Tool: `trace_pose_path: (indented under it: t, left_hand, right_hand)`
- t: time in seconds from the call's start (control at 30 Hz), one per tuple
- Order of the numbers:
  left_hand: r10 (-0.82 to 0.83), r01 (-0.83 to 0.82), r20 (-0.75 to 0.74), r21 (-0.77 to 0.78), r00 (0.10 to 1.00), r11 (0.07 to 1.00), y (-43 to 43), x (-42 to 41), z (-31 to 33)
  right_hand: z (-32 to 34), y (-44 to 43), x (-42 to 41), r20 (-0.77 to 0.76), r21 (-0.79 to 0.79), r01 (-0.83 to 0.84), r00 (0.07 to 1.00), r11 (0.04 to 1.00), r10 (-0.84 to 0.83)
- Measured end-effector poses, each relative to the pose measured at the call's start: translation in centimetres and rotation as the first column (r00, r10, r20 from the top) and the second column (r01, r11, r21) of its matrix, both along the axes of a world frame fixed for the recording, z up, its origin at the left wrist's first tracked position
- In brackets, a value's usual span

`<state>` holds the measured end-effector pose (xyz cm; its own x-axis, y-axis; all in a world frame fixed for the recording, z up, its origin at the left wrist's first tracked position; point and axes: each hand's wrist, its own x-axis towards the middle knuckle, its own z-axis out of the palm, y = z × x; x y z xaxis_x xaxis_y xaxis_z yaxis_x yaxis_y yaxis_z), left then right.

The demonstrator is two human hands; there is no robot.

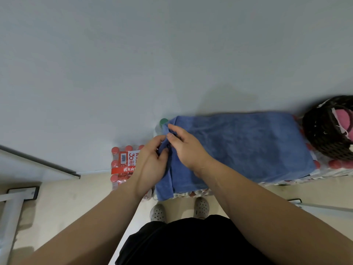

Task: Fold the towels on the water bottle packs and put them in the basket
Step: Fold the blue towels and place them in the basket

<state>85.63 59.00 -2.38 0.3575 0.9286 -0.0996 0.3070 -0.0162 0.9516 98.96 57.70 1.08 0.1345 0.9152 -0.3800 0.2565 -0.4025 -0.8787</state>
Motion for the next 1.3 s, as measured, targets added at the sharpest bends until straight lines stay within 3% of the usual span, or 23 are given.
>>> trace_pose_path:
  t: [0.13, 0.23, 0.4, 0.53, 0.7, 0.8, 1.03, 1.17, 1.3]
  left_hand:
    - [0.095, -0.103, -0.180, -0.038, 0.979, 0.994, -0.6, 0.3, -1.0]
    - [0.104, -0.126, -0.345, -0.044, 0.933, 0.991, -0.5, 0.3, -1.7]
    - [0.074, -0.115, -0.451, -0.065, 0.890, 0.991, -0.7, -1.1, -2.6]
    - [0.090, -0.179, -0.382, -0.204, 0.920, 0.963, -1.8, -2.2, -2.9]
    - [0.083, -0.193, -0.249, -0.460, 0.965, 0.867, -3.1, -3.7, -3.5]
    - [0.081, -0.215, -0.300, -0.448, 0.951, 0.868, -3.7, -5.1, -3.8]
    - [0.175, -0.281, -0.277, -0.413, 0.945, 0.866, -4.8, -7.7, -4.3]
    - [0.176, -0.222, -0.142, -0.451, 0.974, 0.865, -5.4, -8.2, -3.7]
    - [0.065, -0.083, -0.060, -0.360, 0.996, 0.929, -5.2, -6.6, -1.2]
  right_hand:
    - [0.7, 0.1, 0.0, 0.160, 0.014, -0.055, 0.986, 0.998, 0.052]
    - [0.6, 0.6, -0.6, 0.165, 0.017, -0.032, 0.986, 0.999, 0.029]
    - [1.1, 1.9, -1.1, 0.094, 0.069, 0.025, 0.995, 0.997, -0.032]
    - [1.5, 2.9, -1.6, 0.077, 0.089, 0.006, 0.997, 0.996, -0.013]
    - [1.6, 5.1, -2.9, -0.067, 0.036, 0.018, 0.998, 0.999, -0.016]
    - [0.7, 6.2, -3.8, -0.146, -0.010, 0.005, 0.989, 1.000, -0.006]
    - [-1.3, 6.5, -5.3, -0.106, -0.021, -0.020, 0.994, 1.000, 0.018]
    - [-1.5, 6.5, -4.6, -0.133, -0.024, -0.018, 0.991, 1.000, 0.014]
    - [0.6, 6.1, -3.1, -0.149, -0.015, 0.025, 0.988, 1.000, -0.027]
